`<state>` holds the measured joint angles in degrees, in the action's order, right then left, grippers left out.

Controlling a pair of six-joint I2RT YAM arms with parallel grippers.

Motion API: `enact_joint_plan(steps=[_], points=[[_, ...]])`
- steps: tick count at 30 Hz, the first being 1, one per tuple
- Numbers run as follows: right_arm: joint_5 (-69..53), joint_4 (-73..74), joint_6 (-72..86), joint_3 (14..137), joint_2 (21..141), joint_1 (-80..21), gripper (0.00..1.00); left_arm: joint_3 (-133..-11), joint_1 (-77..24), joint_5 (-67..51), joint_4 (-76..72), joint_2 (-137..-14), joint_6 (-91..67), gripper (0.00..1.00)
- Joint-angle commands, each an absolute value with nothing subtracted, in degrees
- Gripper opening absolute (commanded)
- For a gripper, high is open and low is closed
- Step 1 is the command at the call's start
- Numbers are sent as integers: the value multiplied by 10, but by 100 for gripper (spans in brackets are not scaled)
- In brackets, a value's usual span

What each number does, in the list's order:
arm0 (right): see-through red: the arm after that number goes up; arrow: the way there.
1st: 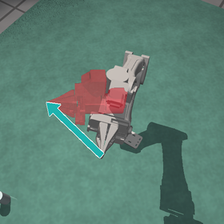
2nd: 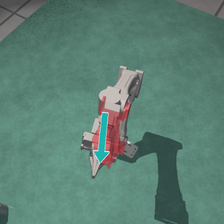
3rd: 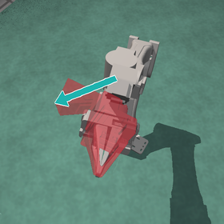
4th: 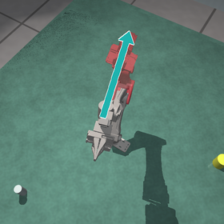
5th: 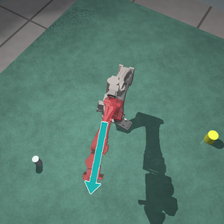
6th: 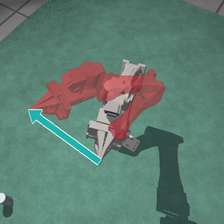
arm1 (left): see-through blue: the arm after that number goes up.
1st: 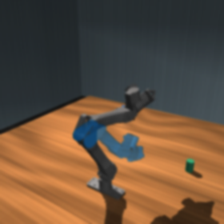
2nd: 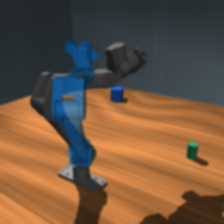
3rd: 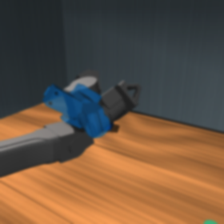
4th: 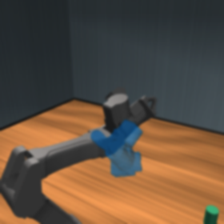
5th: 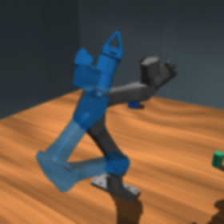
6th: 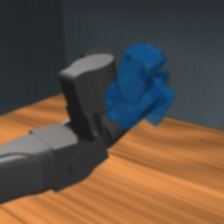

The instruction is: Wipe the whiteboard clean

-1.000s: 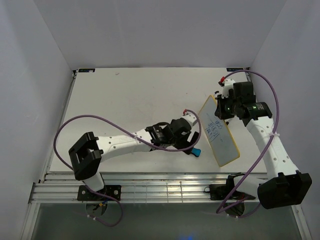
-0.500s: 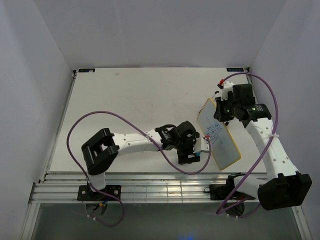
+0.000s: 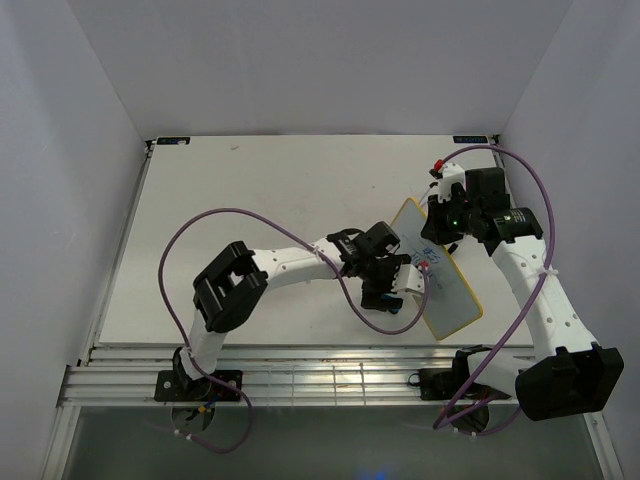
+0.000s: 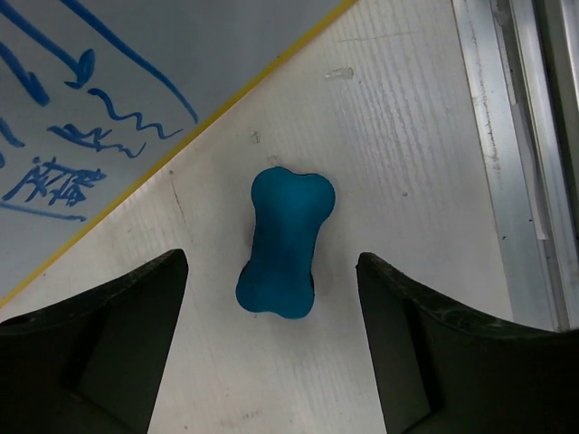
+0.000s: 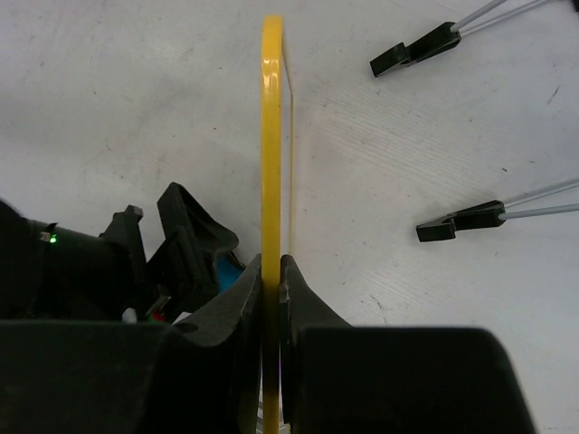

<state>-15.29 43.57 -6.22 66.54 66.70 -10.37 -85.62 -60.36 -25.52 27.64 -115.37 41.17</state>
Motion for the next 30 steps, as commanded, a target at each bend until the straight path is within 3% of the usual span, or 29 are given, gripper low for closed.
enact_joint_plan(steps=[1, 9, 15, 16, 21, 23, 24, 25, 28, 30], points=[[-170, 419, -66, 681, 647, -104, 8, -901, -600, -315, 328, -1178, 448, 85], [-163, 423, -66, 684, 632, -105, 8, -905, -600, -308, 319, -1217, 454, 75], [-170, 420, -68, 686, 628, -105, 8, -881, -600, -312, 308, -1217, 440, 49], [-173, 420, -67, 686, 628, -105, 8, -880, -600, -313, 305, -1214, 439, 37], [-176, 419, -68, 684, 631, -104, 8, -881, -600, -310, 301, -1205, 428, 36], [-179, 417, -68, 679, 633, -105, 8, -876, -600, -309, 298, -1199, 423, 51], [-182, 416, -68, 679, 634, -105, 8, -875, -600, -308, 294, -1197, 420, 70], [-183, 417, -68, 679, 635, -105, 8, -874, -601, -307, 294, -1194, 418, 78], [-183, 416, -68, 679, 637, -105, 8, -867, -604, -285, 278, -1194, 404, 86], [-184, 415, -68, 679, 637, -105, 8, -867, -611, -266, 271, -1200, 399, 98]])
